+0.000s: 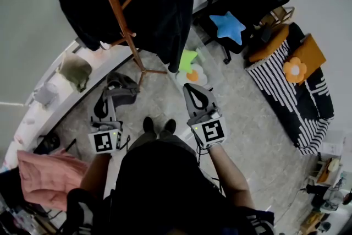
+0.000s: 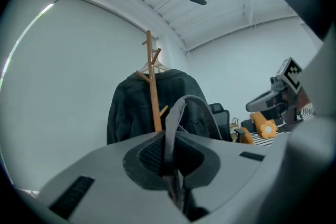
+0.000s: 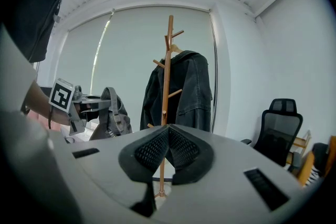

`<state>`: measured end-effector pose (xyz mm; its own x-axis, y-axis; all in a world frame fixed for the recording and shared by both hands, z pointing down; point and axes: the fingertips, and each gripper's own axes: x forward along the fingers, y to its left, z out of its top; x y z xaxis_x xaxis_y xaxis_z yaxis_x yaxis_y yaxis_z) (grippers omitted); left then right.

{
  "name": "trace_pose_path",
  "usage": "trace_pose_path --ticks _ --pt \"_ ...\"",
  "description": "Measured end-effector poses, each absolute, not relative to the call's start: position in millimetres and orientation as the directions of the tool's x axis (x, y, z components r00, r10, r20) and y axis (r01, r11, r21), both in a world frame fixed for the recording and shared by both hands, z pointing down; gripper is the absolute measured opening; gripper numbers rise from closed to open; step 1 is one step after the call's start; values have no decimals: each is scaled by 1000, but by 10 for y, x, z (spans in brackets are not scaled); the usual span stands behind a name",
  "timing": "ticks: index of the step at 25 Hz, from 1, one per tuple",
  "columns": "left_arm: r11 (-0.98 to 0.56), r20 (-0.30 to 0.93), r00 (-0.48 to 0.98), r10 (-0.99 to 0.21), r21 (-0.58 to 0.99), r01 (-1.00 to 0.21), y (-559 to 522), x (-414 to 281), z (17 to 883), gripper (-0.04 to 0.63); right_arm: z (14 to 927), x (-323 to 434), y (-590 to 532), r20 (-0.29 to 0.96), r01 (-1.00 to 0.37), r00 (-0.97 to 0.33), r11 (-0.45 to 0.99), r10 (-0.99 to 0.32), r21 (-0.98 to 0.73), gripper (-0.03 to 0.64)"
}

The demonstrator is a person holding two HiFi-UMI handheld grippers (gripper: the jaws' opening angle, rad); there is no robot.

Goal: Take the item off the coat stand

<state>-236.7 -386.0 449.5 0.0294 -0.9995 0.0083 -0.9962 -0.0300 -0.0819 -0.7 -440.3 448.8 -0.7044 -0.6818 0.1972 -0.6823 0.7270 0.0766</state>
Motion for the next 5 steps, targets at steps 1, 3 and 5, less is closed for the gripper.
trace_pose_path --ticks 1,3,5 --pt "-31 9 31 -999 -83 -996 -3862 -2365 4498 26 4493 -10 -4405 199 -682 -705 727 -681 75 18" --pt "-32 15 31 -999 -83 -996 -3862 -2366 4509 26 4500 -18 -4408 201 -680 -706 729 -679 76 18" --pt "-29 20 28 -999 -79 -996 -3859 -2368 4524 26 4509 -25 -4408 201 -677 -708 732 -677 78 18"
